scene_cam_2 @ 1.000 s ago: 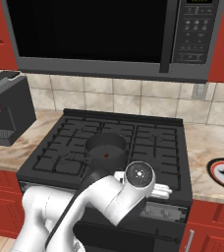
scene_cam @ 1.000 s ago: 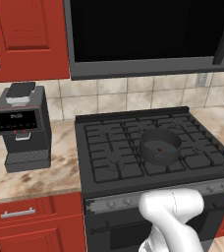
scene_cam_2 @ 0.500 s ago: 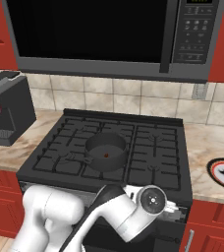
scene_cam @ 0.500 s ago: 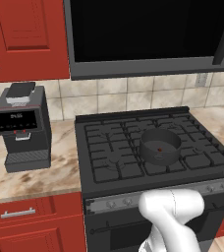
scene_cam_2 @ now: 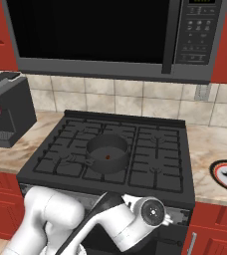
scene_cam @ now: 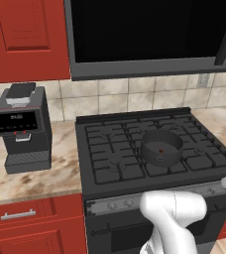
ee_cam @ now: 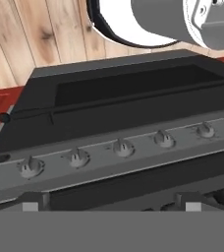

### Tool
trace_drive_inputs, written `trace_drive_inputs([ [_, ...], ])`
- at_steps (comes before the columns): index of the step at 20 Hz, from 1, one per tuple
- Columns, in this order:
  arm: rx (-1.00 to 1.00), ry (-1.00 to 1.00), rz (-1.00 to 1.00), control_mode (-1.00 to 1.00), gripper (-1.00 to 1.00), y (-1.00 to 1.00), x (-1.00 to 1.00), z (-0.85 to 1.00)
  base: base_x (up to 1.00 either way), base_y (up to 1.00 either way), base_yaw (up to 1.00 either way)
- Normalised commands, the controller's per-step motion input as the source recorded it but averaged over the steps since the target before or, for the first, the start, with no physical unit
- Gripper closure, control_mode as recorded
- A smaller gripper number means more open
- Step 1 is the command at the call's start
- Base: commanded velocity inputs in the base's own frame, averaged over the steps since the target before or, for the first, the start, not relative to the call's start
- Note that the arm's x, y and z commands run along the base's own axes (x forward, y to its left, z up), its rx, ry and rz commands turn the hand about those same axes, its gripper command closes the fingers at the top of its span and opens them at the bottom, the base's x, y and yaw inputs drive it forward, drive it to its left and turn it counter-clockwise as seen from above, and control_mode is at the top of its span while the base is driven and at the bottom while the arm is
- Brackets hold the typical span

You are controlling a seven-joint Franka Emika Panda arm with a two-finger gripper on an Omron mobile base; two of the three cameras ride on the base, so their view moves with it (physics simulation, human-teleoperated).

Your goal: Retrieve the frozen meat and place it in the pot on a burner. Then turn the burner on.

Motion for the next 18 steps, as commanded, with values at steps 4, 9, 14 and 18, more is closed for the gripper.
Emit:
trace_drive_inputs([
  [4,-0.35,-0.20,0.19,-1.00,-1.00,0.00,-0.27,-0.99,0.00,0.00,0.00],
  [9,-0.36,-0.27,0.23,-1.00,-1.00,-0.05,-0.37,-1.00,0.00,0.00,0.00],
  [14,-0.27,-0.10,0.21,-1.00,-1.00,-0.41,-0.22,-0.86,0.00,0.00,0.00],
  [18,-0.02,0.11,0.14,-1.00,-1.00,-0.42,-0.03,-0.19,0.00,0.00,0.00],
])
